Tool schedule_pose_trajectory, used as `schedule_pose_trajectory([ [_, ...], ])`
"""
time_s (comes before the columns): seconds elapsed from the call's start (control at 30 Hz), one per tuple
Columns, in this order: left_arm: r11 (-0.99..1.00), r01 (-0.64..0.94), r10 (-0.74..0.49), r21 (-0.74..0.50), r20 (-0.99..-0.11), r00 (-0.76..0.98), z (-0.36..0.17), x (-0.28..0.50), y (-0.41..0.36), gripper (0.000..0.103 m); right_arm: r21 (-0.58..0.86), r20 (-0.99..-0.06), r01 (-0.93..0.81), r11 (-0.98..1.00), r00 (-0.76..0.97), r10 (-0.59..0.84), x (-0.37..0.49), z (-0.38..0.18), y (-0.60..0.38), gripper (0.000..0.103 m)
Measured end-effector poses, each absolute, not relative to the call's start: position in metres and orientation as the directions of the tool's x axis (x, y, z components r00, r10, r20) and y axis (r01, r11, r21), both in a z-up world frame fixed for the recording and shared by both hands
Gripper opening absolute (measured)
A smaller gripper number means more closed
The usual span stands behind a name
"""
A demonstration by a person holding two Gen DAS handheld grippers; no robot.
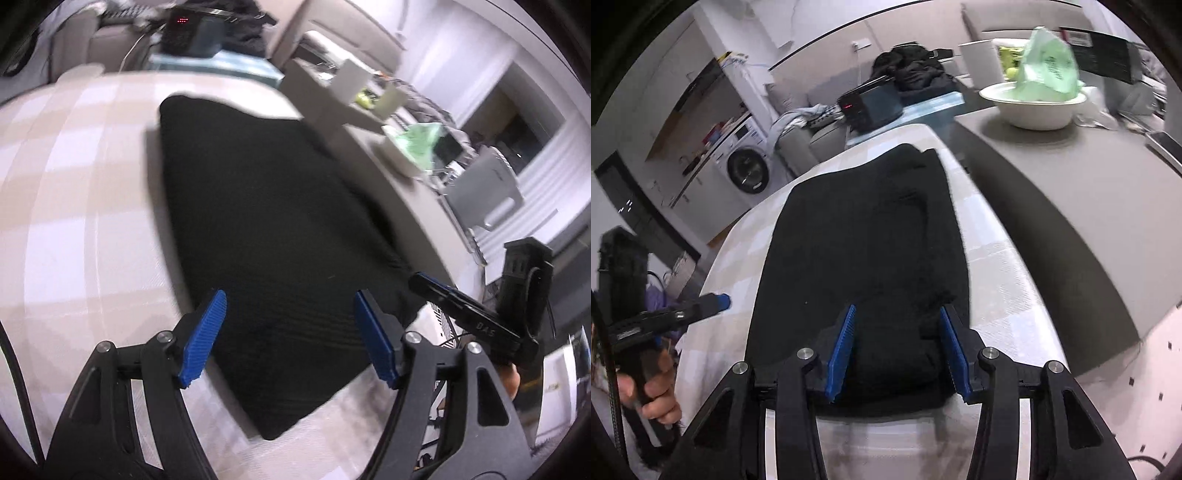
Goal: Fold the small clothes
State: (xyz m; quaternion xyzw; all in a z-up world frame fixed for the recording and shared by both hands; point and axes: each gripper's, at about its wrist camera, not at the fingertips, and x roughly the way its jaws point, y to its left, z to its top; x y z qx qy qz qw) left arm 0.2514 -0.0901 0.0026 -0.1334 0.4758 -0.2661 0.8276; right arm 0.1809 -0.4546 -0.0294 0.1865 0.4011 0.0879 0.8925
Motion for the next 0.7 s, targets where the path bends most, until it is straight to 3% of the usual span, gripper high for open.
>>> schedule_pose_trajectory([
  [0.17, 0.836, 0.282, -0.549, -0.471, -0.731, 0.406, -0.017, 0.248, -0.076, 0.069, 0.342, -0.743, -0.051, 0.938, 0.597, 0.303, 0.188, -0.039, -0.438, 0.044],
  [0.23, 0.837, 0.275, -0.547, -0.473, -0.731, 0.407, -0.023, 0.252, -0.077, 0.069, 0.308, -0.771, -0.067, 0.949, 0.566, 0.291, 0.191, -0.043, -0.436, 0.027],
  [0.27, 0.837, 0.271, -0.547, -0.475, -0.731, 0.408, -0.024, 0.251, -0.073, 0.069, 0.293, -0.779, -0.072, 0.953, 0.559, 0.282, 0.192, -0.041, -0.434, 0.013],
  [0.3, 0.837, 0.266, -0.548, -0.479, -0.73, 0.409, -0.025, 0.251, -0.07, 0.069, 0.297, -0.774, -0.086, 0.951, 0.561, 0.293, 0.19, -0.037, -0.434, 0.008],
  [0.47, 0.835, 0.249, -0.55, -0.492, -0.724, 0.416, -0.027, 0.254, -0.067, 0.069, 0.434, -0.708, -0.106, 0.895, 0.574, 0.411, 0.164, -0.016, -0.447, 0.007],
  [0.57, 0.838, 0.238, -0.545, -0.491, -0.736, 0.402, -0.032, 0.251, -0.056, 0.069, 0.361, -0.794, -0.032, 0.932, 0.513, 0.325, 0.161, -0.038, -0.447, 0.007],
  [0.63, 0.844, 0.231, -0.536, -0.484, -0.748, 0.391, -0.037, 0.252, -0.054, 0.069, 0.359, -0.808, -0.004, 0.933, 0.5, 0.313, 0.16, -0.049, -0.45, 0.01],
  [0.7, 0.845, 0.231, -0.535, -0.483, -0.749, 0.39, -0.039, 0.256, -0.057, 0.069, 0.373, -0.779, -0.002, 0.928, 0.541, 0.315, 0.158, -0.038, -0.452, 0.025],
])
